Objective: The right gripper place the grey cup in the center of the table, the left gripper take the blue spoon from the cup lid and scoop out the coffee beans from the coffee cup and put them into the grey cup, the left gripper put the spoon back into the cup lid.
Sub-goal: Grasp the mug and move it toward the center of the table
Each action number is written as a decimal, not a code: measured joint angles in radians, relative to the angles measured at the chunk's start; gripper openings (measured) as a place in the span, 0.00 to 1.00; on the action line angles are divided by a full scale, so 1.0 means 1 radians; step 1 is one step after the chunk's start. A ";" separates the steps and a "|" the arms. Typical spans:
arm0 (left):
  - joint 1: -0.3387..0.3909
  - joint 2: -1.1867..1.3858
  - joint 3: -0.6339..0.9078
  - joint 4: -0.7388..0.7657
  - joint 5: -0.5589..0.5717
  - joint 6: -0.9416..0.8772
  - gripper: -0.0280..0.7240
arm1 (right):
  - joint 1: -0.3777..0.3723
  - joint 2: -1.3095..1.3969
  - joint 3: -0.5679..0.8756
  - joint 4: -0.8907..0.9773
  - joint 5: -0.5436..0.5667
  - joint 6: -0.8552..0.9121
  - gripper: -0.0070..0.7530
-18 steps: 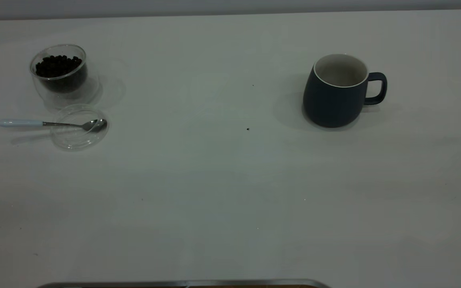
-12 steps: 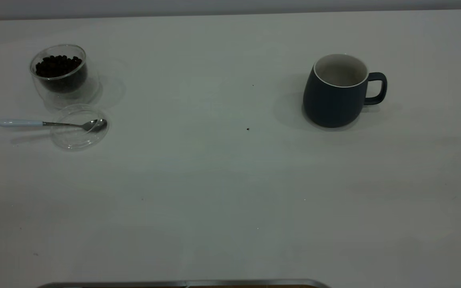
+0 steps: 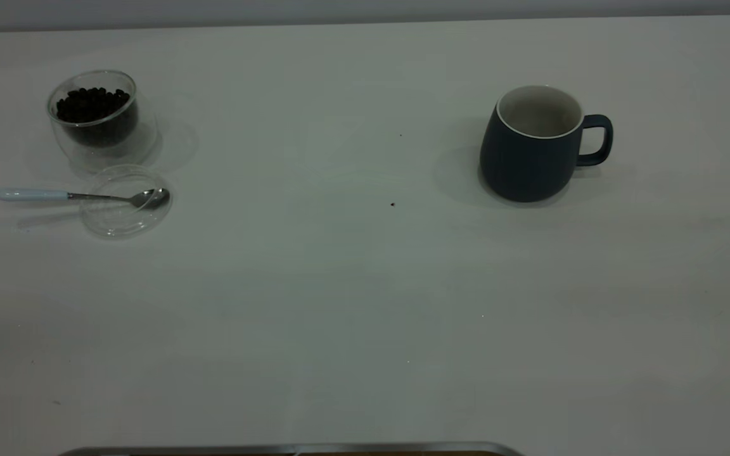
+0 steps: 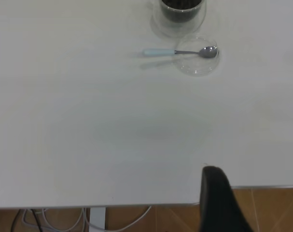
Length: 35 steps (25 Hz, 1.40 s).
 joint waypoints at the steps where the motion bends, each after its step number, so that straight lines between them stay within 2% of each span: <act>1: 0.000 0.000 0.000 0.000 0.000 0.000 0.64 | 0.000 0.000 0.000 0.000 0.000 0.000 0.38; 28: 0.000 0.000 0.000 0.000 0.000 0.000 0.64 | 0.000 0.000 0.000 0.002 0.000 0.000 0.38; 35: 0.000 0.000 0.000 0.000 0.000 0.000 0.64 | 0.000 0.000 0.000 0.031 0.000 0.000 0.35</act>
